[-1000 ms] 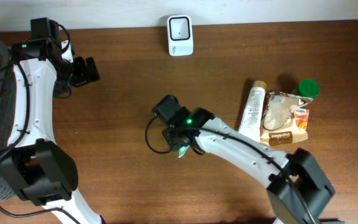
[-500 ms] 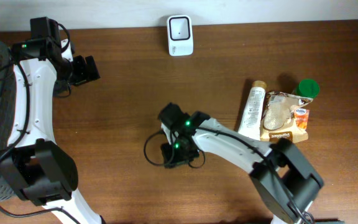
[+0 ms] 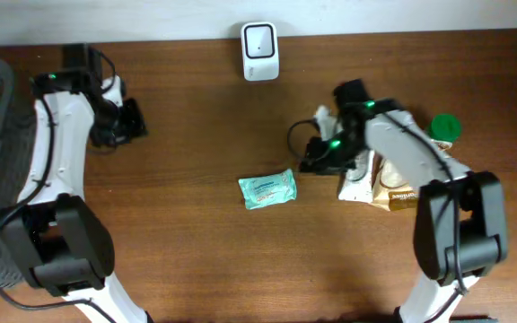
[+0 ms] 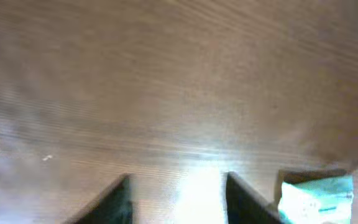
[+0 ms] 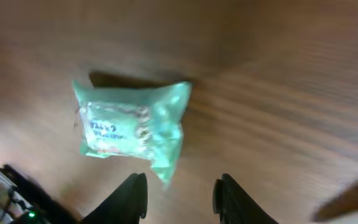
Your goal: Scan the item barcode
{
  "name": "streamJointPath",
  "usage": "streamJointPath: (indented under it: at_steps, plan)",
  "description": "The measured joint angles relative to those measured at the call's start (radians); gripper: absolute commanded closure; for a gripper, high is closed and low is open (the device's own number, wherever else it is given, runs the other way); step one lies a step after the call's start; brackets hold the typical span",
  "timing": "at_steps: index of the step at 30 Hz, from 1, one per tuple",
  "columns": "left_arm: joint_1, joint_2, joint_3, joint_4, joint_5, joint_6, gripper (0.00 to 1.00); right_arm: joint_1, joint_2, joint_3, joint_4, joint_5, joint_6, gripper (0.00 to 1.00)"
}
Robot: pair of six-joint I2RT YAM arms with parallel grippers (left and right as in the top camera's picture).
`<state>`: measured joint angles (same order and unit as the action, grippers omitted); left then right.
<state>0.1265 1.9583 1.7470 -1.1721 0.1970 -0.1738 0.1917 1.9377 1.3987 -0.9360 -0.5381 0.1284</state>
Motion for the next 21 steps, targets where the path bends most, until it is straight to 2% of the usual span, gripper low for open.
streamJointPath:
  at_steps: [2, 3, 5, 7, 9, 13, 18, 20, 21]
  plan:
    - [-0.042, 0.001, -0.118, 0.056, 0.06, -0.019, 1.0, -0.04, 0.03, 0.003, -0.008, -0.059, -0.052, 0.61]
    - [-0.081, 0.002, -0.179, 0.094, 0.098, -0.044, 1.0, -0.035, 0.068, 0.004, -0.014, -0.102, -0.077, 0.62]
    - [-0.187, 0.004, -0.274, 0.187, 0.159, -0.089, 1.0, -0.027, 0.133, 0.004, -0.008, -0.15, -0.098, 0.75]
    - [-0.313, 0.006, -0.409, 0.37, 0.19, -0.19, 1.0, -0.013, 0.166, 0.004, -0.003, -0.168, -0.108, 0.76]
    - [-0.395, 0.009, -0.465, 0.449, 0.223, -0.245, 1.0, 0.015, 0.185, 0.004, 0.008, -0.187, -0.11, 0.77]
    - [-0.464, 0.009, -0.466, 0.489, 0.233, -0.269, 1.0, 0.066, 0.193, 0.004, 0.029, -0.21, -0.101, 0.76]
    - [-0.468, 0.009, -0.466, 0.483, 0.234, -0.273, 1.0, 0.071, 0.193, 0.004, 0.059, -0.224, -0.076, 0.76]
    - [-0.457, 0.009, -0.466, 0.462, 0.218, -0.273, 1.0, 0.071, 0.194, 0.004, 0.07, -0.238, -0.071, 0.75]
    - [-0.441, 0.012, -0.435, 0.383, 0.214, -0.258, 1.0, 0.071, 0.194, 0.004, 0.072, -0.241, -0.071, 0.75]
